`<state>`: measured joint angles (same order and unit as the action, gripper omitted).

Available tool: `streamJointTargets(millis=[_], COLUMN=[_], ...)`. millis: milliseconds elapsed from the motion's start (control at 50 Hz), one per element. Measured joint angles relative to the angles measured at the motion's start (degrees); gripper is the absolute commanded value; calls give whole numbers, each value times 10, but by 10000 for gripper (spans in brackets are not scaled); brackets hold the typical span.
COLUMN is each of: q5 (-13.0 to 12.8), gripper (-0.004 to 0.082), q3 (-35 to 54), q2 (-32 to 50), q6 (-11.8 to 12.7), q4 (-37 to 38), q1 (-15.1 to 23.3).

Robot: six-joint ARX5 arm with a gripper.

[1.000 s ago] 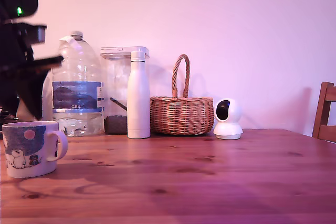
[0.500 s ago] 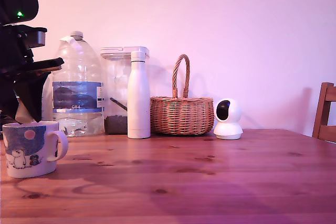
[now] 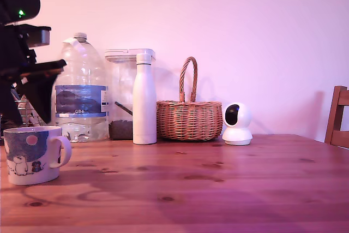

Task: Pick up the coffee capsules from the table one by one and drop them inside the nearest coffee cup

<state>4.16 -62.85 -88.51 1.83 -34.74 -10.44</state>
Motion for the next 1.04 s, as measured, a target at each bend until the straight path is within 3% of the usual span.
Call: streamJointTargets(millis=[80, 140, 340, 760, 1040], q5=[0, 0, 0, 13, 13], gripper=[31, 2, 1, 1, 1], q3=[0, 0, 14, 186, 250], q2=[32, 63, 161, 378, 491], q6=[-5, -5, -7, -5, 9], q4=[0, 0, 41, 157, 153], q1=[0, 0, 0, 0, 0])
